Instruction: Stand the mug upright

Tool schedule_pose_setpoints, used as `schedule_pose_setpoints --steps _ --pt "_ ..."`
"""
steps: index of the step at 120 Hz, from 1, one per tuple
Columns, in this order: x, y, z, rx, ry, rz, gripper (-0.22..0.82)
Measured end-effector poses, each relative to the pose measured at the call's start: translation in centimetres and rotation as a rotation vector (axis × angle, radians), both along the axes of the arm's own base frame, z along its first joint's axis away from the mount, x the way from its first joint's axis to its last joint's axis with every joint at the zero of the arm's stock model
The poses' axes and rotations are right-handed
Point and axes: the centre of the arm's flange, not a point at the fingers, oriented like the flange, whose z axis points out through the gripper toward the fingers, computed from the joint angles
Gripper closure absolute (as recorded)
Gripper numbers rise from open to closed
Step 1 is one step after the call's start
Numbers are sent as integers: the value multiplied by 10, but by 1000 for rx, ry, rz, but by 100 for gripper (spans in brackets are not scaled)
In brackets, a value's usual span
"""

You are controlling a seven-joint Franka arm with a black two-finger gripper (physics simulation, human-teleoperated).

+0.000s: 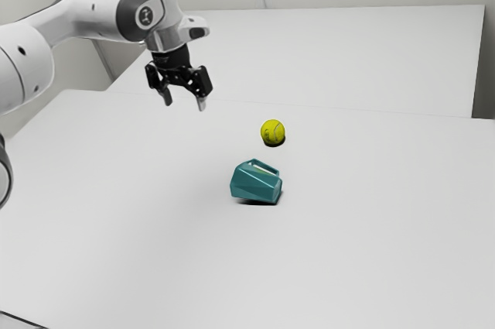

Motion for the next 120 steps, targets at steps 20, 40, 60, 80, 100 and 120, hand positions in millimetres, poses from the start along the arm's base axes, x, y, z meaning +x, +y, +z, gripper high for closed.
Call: schedule_pose_setpoints --steps 20,40,60,80,100,120 --pt "-14 2 4 21 -6 -2 0" --pt "-74 20 -29 1 -18 45 0" --pt "-103 81 -57 -140 -100 209 0" --pt "-101 112 -71 -348 -209 290 0" --pt "-91 114 -105 -564 -279 266 0" --pt "-101 105 -141 -706 -357 163 0"
